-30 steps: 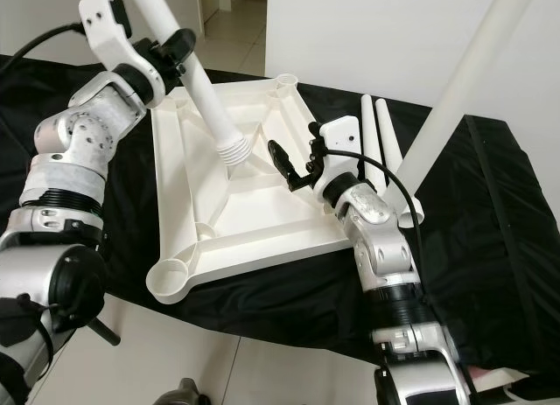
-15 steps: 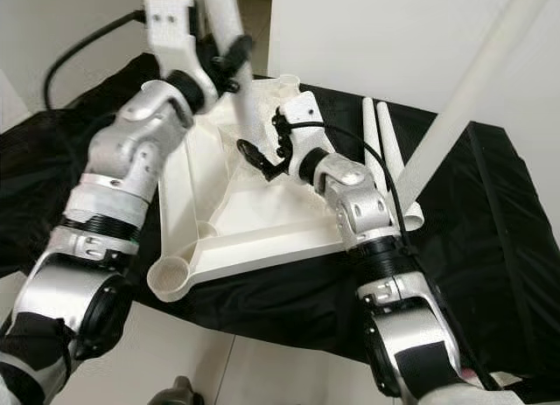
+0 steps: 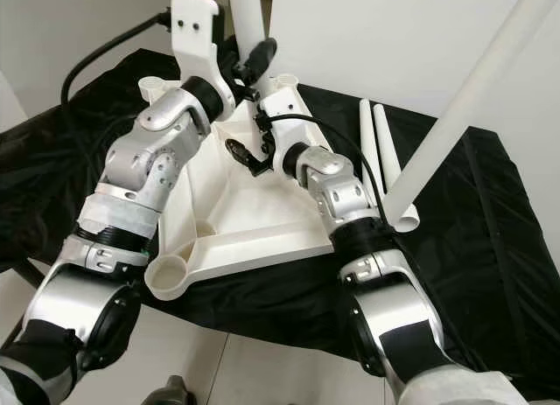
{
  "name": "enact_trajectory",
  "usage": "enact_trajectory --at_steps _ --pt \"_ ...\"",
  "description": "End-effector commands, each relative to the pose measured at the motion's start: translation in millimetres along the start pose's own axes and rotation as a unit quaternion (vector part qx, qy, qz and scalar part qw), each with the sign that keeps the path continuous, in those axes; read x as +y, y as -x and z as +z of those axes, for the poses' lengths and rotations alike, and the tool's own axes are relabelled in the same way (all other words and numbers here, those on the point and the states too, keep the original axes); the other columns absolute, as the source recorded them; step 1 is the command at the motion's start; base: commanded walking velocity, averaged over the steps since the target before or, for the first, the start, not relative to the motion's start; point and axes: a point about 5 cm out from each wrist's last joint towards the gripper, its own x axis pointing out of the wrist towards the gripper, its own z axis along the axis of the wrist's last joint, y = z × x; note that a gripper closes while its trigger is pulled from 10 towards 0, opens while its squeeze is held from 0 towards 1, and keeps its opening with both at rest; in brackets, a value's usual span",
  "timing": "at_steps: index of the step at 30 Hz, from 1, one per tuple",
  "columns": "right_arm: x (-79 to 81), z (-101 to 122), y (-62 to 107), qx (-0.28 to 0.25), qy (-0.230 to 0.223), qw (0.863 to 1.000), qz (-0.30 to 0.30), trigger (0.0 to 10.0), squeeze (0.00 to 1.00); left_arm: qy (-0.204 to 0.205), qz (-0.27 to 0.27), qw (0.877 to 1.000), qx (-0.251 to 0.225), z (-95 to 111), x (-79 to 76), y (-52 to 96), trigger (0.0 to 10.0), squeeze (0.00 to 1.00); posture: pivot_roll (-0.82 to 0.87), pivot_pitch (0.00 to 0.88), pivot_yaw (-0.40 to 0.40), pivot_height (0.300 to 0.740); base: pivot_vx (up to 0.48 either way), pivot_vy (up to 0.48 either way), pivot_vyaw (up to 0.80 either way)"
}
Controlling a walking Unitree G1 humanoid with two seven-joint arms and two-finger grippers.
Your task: Building children table
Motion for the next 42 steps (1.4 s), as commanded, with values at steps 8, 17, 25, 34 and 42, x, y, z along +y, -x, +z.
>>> enact_trajectory --at_steps 8,17,25,34,42 --pt "-8.3 11 -3.7 -0.02 0.009 1.0 -0.019 10.0 0.0 -0.014 -0.033 0.999 -0.007 2 -15.8 -0.8 10.0 0.0 0.18 0.0 -0.107 0.74 0.0 0.0 0.0" --pt "-10.6 14 -6.2 -0.027 0.014 0.999 -0.022 3.2 0.0 -0.017 -0.035 0.999 -0.007 2 -18.7 0.5 10.0 0.0 0.18 0.0 -0.105 0.74 0.0 0.0 0.0" --pt "-10.6 14 -6.7 -0.03 0.016 0.999 -0.018 0.0 0.0 -0.018 -0.035 0.999 -0.005 2 -19.6 0.0 10.0 0.0 0.17 0.0 -0.105 0.74 0.0 0.0 0.0" --pt "-10.9 9 -5.3 -0.037 0.003 0.999 -0.029 10.0 0.0 0.021 -0.056 0.998 -0.006 -1 -27.6 3.8 10.0 1.0 0.18 0.0 -0.11 0.74 0.0 0.0 0.0" --pt "-8.2 -1 -3.8 -0.04 -0.04 0.997 -0.053 10.0 0.0 0.04 -0.061 0.997 -0.015 2 -28.8 6.9 10.0 1.0 0.18 0.0 -0.107 0.74 0.0 0.0 0.0"
